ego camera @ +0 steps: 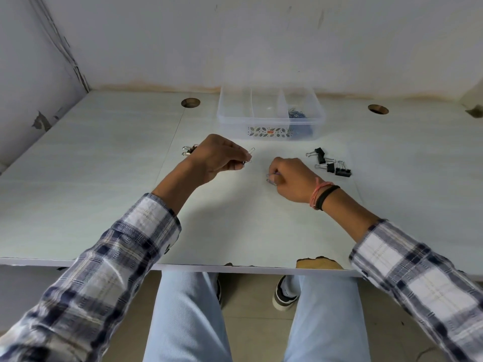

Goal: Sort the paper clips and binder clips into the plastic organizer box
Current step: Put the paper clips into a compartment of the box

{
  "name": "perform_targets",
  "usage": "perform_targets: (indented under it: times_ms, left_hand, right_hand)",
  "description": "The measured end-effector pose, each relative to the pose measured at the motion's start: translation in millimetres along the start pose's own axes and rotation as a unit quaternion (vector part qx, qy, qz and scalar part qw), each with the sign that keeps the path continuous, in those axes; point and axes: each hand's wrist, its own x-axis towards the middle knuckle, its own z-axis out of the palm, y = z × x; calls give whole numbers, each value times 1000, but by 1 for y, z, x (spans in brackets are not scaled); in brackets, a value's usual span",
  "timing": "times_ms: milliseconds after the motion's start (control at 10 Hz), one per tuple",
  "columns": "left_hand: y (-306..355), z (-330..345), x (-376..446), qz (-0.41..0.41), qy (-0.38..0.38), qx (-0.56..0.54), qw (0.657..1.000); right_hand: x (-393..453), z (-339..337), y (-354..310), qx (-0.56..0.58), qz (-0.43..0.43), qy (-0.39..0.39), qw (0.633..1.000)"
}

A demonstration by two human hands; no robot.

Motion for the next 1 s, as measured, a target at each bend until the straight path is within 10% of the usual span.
perform_targets:
  times_ms: [300, 800, 1000]
  left_hand:
    - [34, 35, 33, 22, -1, -18, 1000]
    - [109, 113, 159, 3, 60, 135, 989]
    - [103, 101, 147, 15, 75, 106, 991]
  right_hand:
    - [19, -57, 40, 394, 149, 142, 896]
    - [119, -127, 96, 432, 292, 115, 845]
    - [82, -117, 80, 372, 220, 130, 892]
